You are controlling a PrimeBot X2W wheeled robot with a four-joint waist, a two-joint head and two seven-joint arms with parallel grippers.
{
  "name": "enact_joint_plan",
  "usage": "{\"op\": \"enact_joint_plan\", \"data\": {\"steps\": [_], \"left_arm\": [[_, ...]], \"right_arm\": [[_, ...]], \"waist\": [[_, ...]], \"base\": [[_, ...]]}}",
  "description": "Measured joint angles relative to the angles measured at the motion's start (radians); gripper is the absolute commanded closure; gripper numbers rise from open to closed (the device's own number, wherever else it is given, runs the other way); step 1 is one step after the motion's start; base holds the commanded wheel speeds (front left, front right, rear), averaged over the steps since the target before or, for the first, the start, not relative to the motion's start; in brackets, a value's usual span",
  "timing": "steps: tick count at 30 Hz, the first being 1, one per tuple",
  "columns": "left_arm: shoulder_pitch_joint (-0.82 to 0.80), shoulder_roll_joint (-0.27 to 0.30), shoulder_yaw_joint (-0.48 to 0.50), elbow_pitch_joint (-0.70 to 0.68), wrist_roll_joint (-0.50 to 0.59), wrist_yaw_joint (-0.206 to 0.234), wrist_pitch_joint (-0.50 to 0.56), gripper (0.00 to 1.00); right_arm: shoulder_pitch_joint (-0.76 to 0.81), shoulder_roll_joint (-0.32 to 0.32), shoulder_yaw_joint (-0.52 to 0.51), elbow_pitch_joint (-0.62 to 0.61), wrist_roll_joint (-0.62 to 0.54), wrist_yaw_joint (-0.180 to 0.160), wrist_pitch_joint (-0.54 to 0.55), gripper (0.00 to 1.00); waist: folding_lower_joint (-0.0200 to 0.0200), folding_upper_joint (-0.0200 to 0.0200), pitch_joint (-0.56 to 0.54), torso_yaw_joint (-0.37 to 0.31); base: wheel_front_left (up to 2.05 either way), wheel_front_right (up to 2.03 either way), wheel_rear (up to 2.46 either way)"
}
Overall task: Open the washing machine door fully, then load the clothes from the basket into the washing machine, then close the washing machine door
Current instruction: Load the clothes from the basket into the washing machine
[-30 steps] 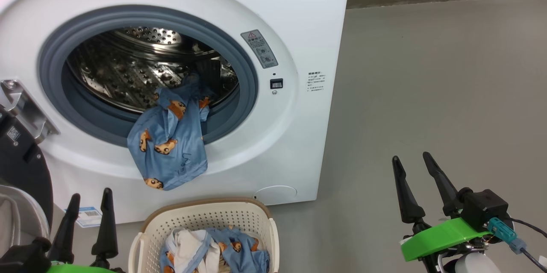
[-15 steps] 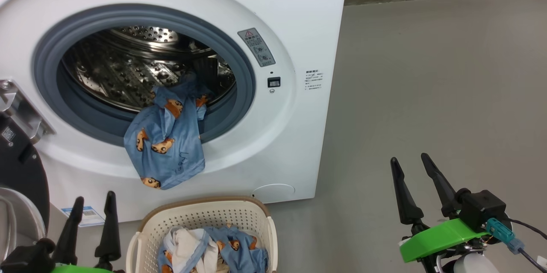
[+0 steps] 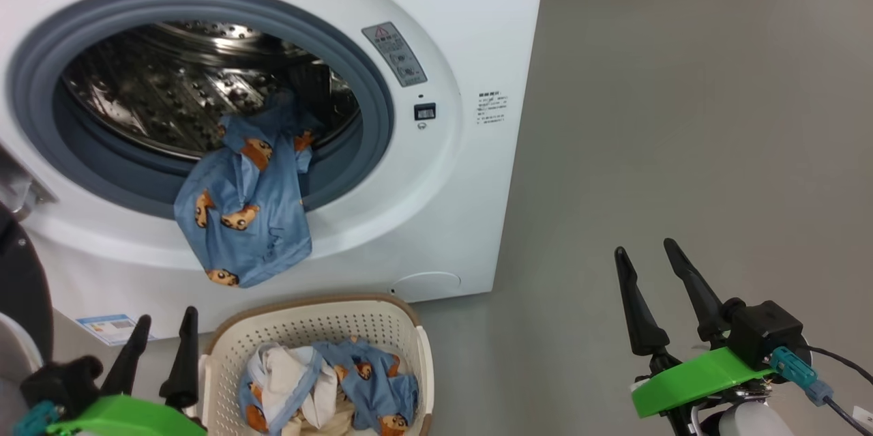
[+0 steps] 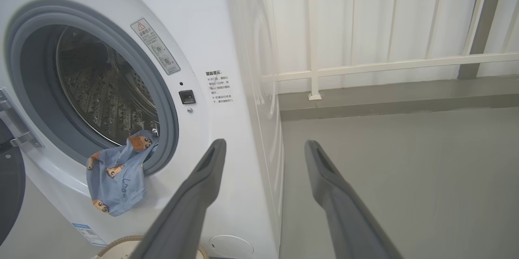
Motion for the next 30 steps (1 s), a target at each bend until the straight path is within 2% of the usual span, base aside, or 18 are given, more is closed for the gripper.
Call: {"op": "enact_joint_plan", "data": {"steps": [9,25,30], "left_arm": [[-0.153,0.040,-0.107,0.185,-0.032,-0.011,0.026,0.00],[-0.416,0.185,-0.324,0.366,-0.216,-0.011,-0.015,0.00],[-0.507,0.227,-0.373,0.414,-0.303,-0.011,-0.016,0.00]], "right_arm": [[-0.002,0.000,0.016,-0.053,0.000,0.000,0.000,0.00],[-0.018,0.000,0.044,-0.188,-0.008,0.000,0.000,0.00],[-0.018,0.000,0.049,-0.233,-0.017,0.000,0.000,0.00]], "waist": [[0.0000,0.0000,0.083,-0.024],[0.0002,0.0000,0.283,-0.094],[0.0001,0.0000,0.357,-0.120]], "base": [[0.00,0.00,0.00],[0.00,0.00,0.00],[0.00,0.00,0.00]]}}
